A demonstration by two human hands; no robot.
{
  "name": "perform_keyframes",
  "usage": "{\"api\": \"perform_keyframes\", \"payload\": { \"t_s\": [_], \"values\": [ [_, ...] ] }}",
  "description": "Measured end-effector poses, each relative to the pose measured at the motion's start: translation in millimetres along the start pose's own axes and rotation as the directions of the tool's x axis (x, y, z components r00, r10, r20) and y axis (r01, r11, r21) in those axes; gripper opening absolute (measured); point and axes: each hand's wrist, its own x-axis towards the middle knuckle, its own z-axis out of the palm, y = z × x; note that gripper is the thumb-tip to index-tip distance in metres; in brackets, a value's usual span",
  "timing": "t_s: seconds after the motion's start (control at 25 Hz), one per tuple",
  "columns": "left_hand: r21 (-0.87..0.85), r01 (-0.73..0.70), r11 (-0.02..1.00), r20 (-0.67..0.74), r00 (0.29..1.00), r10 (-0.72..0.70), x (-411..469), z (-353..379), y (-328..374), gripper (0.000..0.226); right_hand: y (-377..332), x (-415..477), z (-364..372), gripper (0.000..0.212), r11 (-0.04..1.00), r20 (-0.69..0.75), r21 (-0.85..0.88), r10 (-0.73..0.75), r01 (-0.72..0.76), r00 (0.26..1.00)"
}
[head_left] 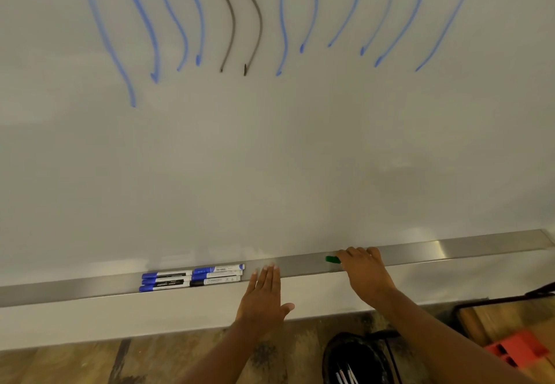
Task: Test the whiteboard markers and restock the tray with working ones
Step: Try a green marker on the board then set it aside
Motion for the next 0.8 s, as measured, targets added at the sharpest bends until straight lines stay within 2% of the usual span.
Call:
{"api": "perform_keyframes", "payload": {
  "t_s": [0.08,0.12,0.16,0.2,0.28,0.36,0.4,0.48,0.6,0.72,0.8],
  "values": [
    [-0.057,-0.009,0.998,-0.051,0.999,0.006,-4.2,-10.9,11.7,0.088,-15.3,-2.3,-8.2,0.053,0.992,-0.068,0.129,-0.002,0.011,0.998],
    [-0.129,-0.024,0.991,-0.091,0.996,0.012,-6.8,-18.5,19.1,0.083,-23.6,-3.7,-14.7,0.045,0.967,-0.091,0.254,0.020,0.004,0.996],
    [-0.246,-0.043,0.968,-0.149,0.989,0.006,-8.9,-27.4,26.9,0.078,-31.8,-6.1,-22.7,0.034,0.906,-0.101,0.423,0.065,-0.017,0.993],
    [-0.412,-0.062,0.909,-0.211,0.977,-0.028,-11.9,-38.5,34.7,0.072,-40.3,-10.3,-32.7,0.024,0.797,-0.084,0.603,0.114,-0.041,0.990],
    [-0.758,-0.103,0.645,-0.252,0.957,-0.143,-21.0,-68.5,48.0,0.057,-56.2,-22.8,-58.8,0.016,0.541,-0.057,0.841,0.143,-0.030,0.988],
    [-0.931,-0.159,0.329,-0.235,0.951,-0.203,-32.8,-96.5,52.5,0.039,-70.8,-35.8,-88.2,0.021,0.376,-0.056,0.926,0.124,0.005,0.991],
    [-0.960,-0.189,0.205,-0.231,0.951,-0.205,-39.4,-108.4,52.8,0.037,-77.9,-41.4,-102.2,0.023,0.322,-0.053,0.947,0.112,0.014,0.992],
    [-0.970,-0.238,0.041,-0.242,0.954,-0.176,-55.2,-127.6,50.7,0.041,-91.1,-49.9,-125.9,0.021,0.251,-0.050,0.968,0.109,0.021,0.993],
    [-0.947,-0.291,-0.136,-0.274,0.953,-0.132,-72.6,-144.1,45.3,0.042,-106.1,-60.1,-155.6,0.020,0.124,-0.019,0.992,0.085,0.008,0.996],
    [-0.887,-0.302,-0.349,-0.293,0.953,-0.079,-83.8,-156.2,39.2,0.044,-115.8,-67.2,-180.2,0.020,-0.059,0.039,0.997,0.013,-0.038,0.999],
    [-0.851,-0.309,-0.425,-0.323,0.946,-0.042,-89.7,-163.1,35.7,0.046,-119.5,-69.9,-192.5,0.027,-0.192,0.076,0.978,-0.065,-0.087,0.995]
  ]
}}
